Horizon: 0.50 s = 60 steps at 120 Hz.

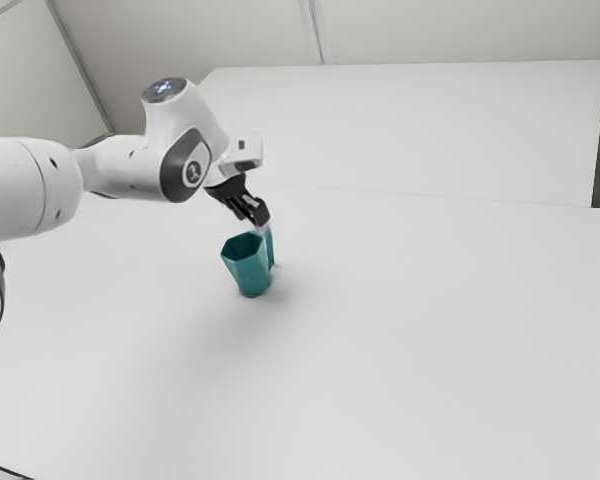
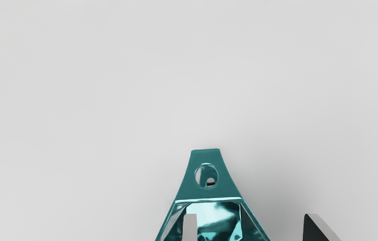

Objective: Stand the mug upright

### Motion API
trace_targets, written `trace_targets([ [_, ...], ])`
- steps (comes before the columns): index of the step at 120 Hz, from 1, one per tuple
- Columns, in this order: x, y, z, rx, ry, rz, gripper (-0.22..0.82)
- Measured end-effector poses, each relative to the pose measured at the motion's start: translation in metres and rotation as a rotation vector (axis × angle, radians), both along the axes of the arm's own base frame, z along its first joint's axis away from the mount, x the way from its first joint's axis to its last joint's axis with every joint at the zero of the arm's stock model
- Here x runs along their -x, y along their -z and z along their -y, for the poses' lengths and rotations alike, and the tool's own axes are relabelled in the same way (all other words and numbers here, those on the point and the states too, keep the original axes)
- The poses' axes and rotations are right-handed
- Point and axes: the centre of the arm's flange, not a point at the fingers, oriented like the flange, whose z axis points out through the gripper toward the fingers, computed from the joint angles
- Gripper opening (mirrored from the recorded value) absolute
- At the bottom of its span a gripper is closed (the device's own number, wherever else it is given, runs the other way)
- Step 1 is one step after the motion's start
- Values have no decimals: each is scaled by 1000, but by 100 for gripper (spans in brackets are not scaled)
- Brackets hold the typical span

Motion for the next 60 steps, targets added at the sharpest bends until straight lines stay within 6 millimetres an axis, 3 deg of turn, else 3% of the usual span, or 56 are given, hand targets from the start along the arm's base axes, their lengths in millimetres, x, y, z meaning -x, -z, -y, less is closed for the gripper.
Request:
trace_targets([
  [26,-1,-67,-22,9,-23,38,47],
  [42,3,-116,-33,-11,-22,49,52],
  [60,16,-155,-48,-39,-28,39,55],
])
